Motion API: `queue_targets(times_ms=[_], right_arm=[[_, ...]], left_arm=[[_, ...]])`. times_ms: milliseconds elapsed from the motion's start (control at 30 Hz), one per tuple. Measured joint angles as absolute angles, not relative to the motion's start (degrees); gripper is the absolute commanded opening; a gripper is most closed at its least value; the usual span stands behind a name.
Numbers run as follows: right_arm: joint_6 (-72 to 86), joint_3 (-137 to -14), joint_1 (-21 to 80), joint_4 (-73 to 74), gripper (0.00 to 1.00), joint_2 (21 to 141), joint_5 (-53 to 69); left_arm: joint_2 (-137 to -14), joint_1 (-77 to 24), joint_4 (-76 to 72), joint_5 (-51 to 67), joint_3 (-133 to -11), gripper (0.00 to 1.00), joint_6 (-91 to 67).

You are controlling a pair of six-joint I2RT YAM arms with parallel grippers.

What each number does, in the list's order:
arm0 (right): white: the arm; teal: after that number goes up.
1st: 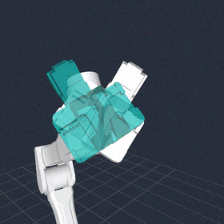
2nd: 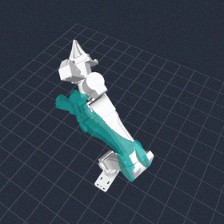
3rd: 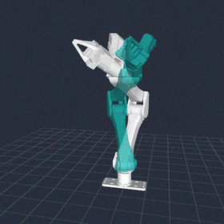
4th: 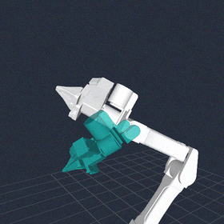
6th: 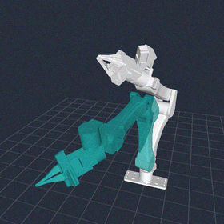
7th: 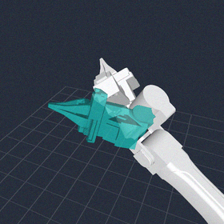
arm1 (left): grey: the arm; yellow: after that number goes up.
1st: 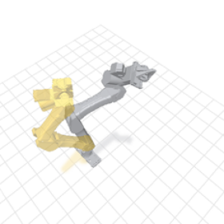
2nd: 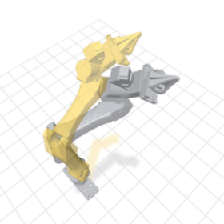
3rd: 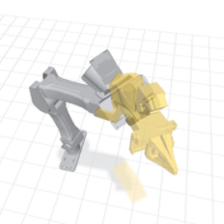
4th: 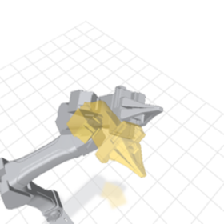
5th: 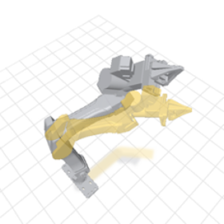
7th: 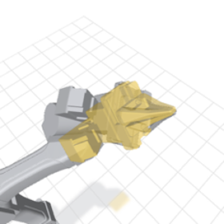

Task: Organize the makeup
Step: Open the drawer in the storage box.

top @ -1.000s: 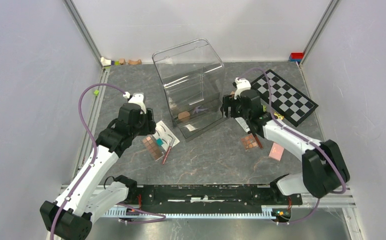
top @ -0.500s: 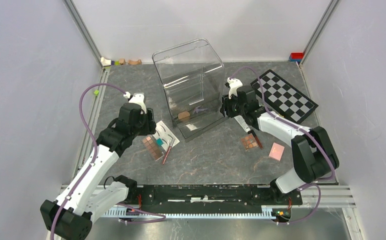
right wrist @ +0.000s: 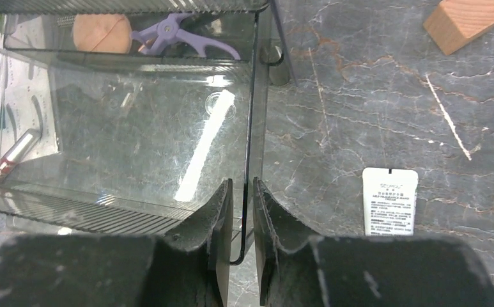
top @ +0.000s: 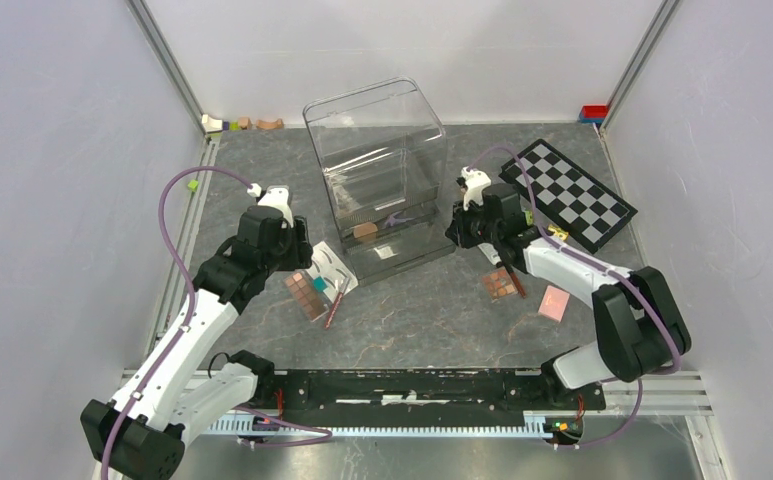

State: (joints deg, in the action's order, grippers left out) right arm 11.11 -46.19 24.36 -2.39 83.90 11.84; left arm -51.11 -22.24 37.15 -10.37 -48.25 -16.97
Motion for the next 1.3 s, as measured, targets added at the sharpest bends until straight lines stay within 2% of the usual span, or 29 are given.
queue_targets(times_ms=[233, 367, 667, 800, 967, 1167, 1300], right_arm=[[11.92, -44.49, 24.53, -2.72, 0.33, 82.17, 13.13], [12.05, -44.49, 24.53, -2.72, 0.45, 82.15, 13.23], [11.77, -44.49, 24.64, -1.28, 0.61, 79.46, 10.35], [11.66, -44.49, 24.64, -0.27, 0.75, 75.53, 7.31], [13.21, -43.59, 24.73, 1.5, 0.98, 68.73, -1.13], [19.25, -40.64, 24.6, 8.95, 0.98, 59.11, -19.42], [19.62, -40.66, 23.88, 15.55, 0.98, 58.92, -24.47]], left_arm=[[-51.11, -22.26, 37.15, -10.35, -48.25, 0.63, -16.97], [-51.11, -22.26, 37.15, -10.37, -48.25, 0.64, -16.97], [-51.11, -22.26, 37.15, -10.37, -48.25, 0.63, -16.95], [-51.11, -22.24, 37.15, -10.37, -48.25, 0.65, -16.97], [-51.11, -22.24, 37.15, -10.41, -48.25, 0.69, -16.97], [-51.11, -22.26, 37.15, -10.46, -48.25, 0.75, -16.97], [-51.11, -22.26, 37.15, -10.44, -48.25, 0.76, -16.97]])
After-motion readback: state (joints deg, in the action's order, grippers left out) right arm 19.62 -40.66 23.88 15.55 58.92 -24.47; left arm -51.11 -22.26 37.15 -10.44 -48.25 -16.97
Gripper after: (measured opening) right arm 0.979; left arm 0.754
